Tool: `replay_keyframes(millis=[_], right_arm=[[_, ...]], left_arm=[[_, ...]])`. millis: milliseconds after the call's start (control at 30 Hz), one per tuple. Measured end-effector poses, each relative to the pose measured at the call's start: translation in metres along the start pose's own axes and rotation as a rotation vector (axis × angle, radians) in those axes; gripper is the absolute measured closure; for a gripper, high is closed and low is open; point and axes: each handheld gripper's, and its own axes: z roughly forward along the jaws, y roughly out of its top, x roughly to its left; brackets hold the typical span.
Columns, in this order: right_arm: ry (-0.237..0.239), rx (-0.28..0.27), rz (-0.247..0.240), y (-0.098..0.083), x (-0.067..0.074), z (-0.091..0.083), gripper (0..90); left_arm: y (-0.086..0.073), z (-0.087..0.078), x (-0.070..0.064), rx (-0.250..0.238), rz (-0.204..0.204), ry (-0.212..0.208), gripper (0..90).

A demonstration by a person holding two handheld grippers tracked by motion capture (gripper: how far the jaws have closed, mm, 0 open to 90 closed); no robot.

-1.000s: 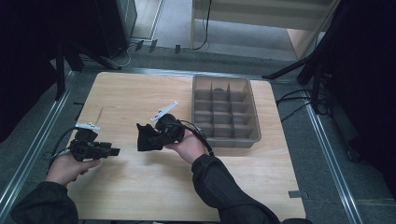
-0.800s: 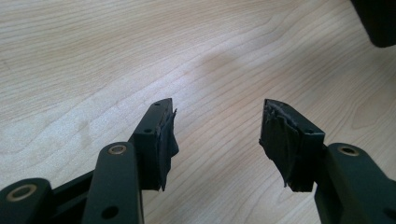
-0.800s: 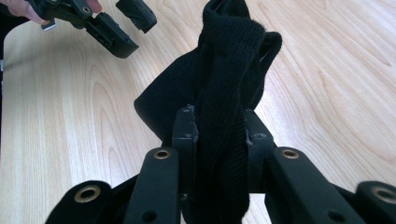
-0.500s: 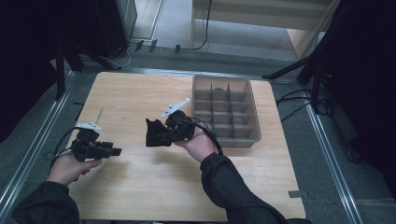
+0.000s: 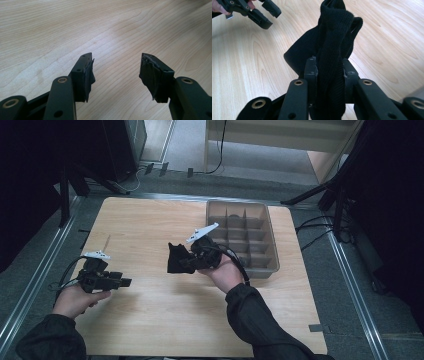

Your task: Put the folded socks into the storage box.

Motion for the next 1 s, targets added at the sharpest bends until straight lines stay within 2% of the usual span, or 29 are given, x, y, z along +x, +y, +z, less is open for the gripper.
replay_keyframes(millis=[400, 1000], right_arm=[[-0.026, -0.008, 0.021, -0.005, -0.011, -0.019, 72.4], [-0.113, -0.015, 0.055, -0.020, -0.035, -0.050, 72.3]], left_arm=[[0.003, 0.004, -0.002, 0.002, 0.007, -0.012, 42.8], [0.011, 0.010, -0.005, 0.005, 0.027, -0.027, 42.8]])
